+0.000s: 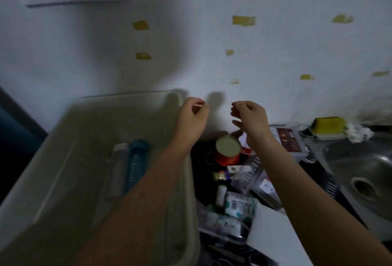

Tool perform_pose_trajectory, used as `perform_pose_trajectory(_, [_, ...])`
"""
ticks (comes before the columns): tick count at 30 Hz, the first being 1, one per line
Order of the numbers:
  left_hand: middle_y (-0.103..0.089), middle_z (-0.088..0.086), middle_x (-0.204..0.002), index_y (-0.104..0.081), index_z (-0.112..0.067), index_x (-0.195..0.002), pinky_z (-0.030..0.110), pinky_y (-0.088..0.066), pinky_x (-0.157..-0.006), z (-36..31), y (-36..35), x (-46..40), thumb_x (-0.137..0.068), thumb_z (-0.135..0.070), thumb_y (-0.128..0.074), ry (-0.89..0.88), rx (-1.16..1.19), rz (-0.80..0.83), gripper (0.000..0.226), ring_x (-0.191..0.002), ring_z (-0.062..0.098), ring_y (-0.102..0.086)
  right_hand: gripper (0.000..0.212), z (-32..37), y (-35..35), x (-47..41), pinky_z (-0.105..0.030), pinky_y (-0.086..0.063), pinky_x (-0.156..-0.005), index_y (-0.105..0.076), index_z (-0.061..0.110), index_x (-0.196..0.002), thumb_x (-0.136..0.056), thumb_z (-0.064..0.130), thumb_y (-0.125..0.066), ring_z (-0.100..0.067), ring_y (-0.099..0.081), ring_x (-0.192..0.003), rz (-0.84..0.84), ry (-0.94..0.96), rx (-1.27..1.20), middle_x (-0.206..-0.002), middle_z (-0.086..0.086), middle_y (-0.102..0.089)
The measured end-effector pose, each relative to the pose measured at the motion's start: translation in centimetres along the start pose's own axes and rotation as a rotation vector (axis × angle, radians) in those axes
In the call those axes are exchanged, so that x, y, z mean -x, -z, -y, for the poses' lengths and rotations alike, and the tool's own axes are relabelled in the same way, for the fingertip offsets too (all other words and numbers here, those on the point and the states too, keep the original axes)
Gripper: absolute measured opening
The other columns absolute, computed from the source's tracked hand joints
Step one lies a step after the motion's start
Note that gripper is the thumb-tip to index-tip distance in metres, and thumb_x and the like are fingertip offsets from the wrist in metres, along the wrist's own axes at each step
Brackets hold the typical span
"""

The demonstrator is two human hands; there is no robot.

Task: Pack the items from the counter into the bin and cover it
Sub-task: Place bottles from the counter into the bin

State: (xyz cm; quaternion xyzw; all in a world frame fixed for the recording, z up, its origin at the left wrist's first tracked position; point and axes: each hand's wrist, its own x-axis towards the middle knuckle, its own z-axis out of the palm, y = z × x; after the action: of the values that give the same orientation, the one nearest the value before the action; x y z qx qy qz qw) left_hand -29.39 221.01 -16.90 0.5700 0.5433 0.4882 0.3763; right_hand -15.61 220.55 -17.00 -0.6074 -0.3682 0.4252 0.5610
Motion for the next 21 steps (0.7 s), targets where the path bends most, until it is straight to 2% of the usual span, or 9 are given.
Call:
perform_pose_trajectory(4, [-0.055,-0.005,-0.085,-0.061,-0.010,-0.106,0.016,-0.039,-0.062,-0.6,-6.1,0.3,-0.090,-0.012,-0.052,0.054,-0.053,0.100,0.018,-0.076,0.009,-0.050,0.020,-2.4,6.2,-1.9,-0.027,-0.049,-0.069,-0.064,0.004,-0.100,-0.095,0.011,-0.045,-0.019,-0.056,-0.084,-0.062,-0.062,0.005,-0.081,-0.005,-0.060])
perform_pose_trajectory(7, [-0.056,0.001,-0.093,-0.059,-0.006,-0.110,0.023,-0.041,-0.074,0.2,-10.3,0.6,-0.091,-0.013,-0.053,0.124,-0.093,0.187,0.021,-0.086,0.015,-0.052,0.021,-5.0,10.1,-3.2,-0.027,-0.048,-0.067,-0.064,0.000,-0.100,-0.094,0.009,-0.046,-0.021,-0.056,-0.083,-0.074,-0.133,0.028,-0.080,-0.009,-0.059])
perform_pose_trajectory(12, [-0.059,0.008,-0.101,-0.058,-0.004,-0.113,0.028,-0.044,-0.079,3.1,-15.5,1.6,-0.090,-0.013,-0.055,0.239,-0.266,0.326,0.025,-0.093,0.018,-0.053,0.023,-9.6,15.4,-4.5,-0.027,-0.043,-0.066,-0.057,0.010,-0.072,-0.092,0.007,-0.048,-0.018,-0.051,-0.068,-0.067,-0.269,0.061,-0.072,-0.008,-0.055])
perform_pose_trajectory(13, [-0.058,0.006,-0.097,-0.058,-0.005,-0.111,0.025,-0.044,-0.076,3.9,-16.2,1.8,-0.090,-0.012,-0.055,0.268,-0.281,0.351,0.022,-0.092,0.018,-0.053,0.022,-10.5,16.3,-4.6,-0.027,-0.043,-0.067,-0.057,0.011,-0.072,-0.092,0.006,-0.048,-0.018,-0.051,-0.068,-0.062,-0.298,0.073,-0.073,-0.007,-0.056])
perform_pose_trajectory(15, [-0.053,-0.001,-0.081,-0.055,-0.012,-0.092,0.022,-0.042,-0.064,5.7,-17.7,2.3,-0.090,-0.010,-0.055,0.359,-0.264,0.380,0.003,-0.088,0.017,-0.051,0.021,-12.0,17.8,-4.6,-0.028,-0.043,-0.067,-0.058,0.011,-0.073,-0.091,0.006,-0.048,-0.017,-0.052,-0.069,-0.049,-0.355,0.098,-0.075,-0.008,-0.056])
perform_pose_trajectory(16, [-0.050,-0.004,-0.076,-0.050,-0.017,-0.081,0.021,-0.041,-0.063,6.7,-18.3,2.4,-0.090,-0.009,-0.056,0.398,-0.254,0.384,0.013,-0.088,0.017,-0.051,0.021,-12.7,18.4,-4.7,-0.027,-0.043,-0.065,-0.057,0.010,-0.073,-0.091,0.005,-0.048,-0.016,-0.052,-0.067,-0.041,-0.384,0.097,-0.074,-0.008,-0.056])
perform_pose_trajectory(18, [-0.051,-0.001,-0.078,-0.042,-0.024,-0.074,0.029,-0.045,-0.072,8.3,-19.3,2.7,-0.090,-0.010,-0.057,0.464,-0.273,0.433,0.026,-0.091,0.020,-0.052,0.021,-13.7,19.5,-4.8,-0.025,-0.043,-0.060,-0.055,0.007,-0.074,-0.093,0.005,-0.047,-0.015,-0.052,-0.064,-0.024,-0.441,0.091,-0.073,-0.008,-0.055])
perform_pose_trajectory(19, [-0.055,0.004,-0.085,-0.044,-0.023,-0.077,0.033,-0.047,-0.080,9.1,-19.7,2.6,-0.089,-0.012,-0.058,0.477,-0.302,0.457,0.023,-0.095,0.022,-0.054,0.020,-14.2,19.9,-4.9,-0.025,-0.043,-0.058,-0.055,0.002,-0.076,-0.093,0.005,-0.046,-0.015,-0.052,-0.062,-0.019,-0.466,0.098,-0.071,-0.007,-0.054])
perform_pose_trajectory(21, [-0.057,0.015,-0.108,-0.050,-0.013,-0.098,0.038,-0.046,-0.091,10.5,-20.3,2.2,-0.088,-0.015,-0.061,0.487,-0.365,0.502,0.015,-0.107,0.027,-0.054,0.024,-15.4,20.7,-5.2,-0.026,-0.041,-0.056,-0.054,-0.017,-0.091,-0.092,0.005,-0.046,-0.015,-0.051,-0.058,-0.042,-0.487,0.122,-0.068,-0.007,-0.052])
